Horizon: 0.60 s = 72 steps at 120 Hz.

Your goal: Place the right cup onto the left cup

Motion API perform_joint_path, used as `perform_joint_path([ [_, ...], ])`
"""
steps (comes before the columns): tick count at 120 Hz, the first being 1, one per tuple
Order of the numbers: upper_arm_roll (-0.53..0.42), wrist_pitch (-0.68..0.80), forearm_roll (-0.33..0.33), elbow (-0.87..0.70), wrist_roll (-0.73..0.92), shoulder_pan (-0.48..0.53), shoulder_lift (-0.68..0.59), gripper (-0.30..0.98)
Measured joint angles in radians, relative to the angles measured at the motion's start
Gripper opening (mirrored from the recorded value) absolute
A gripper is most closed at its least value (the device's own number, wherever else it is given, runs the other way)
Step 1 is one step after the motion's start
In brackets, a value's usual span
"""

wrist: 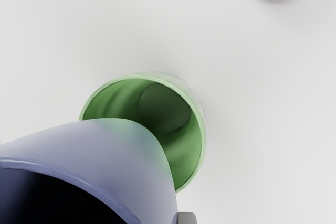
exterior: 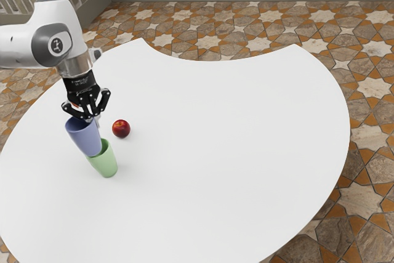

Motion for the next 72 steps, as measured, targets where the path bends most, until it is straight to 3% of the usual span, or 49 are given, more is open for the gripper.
perform_joint_path([
  [72,0.000,0.046,-0.010,-0.014,0.000,-0.001,0.018,-0.10],
])
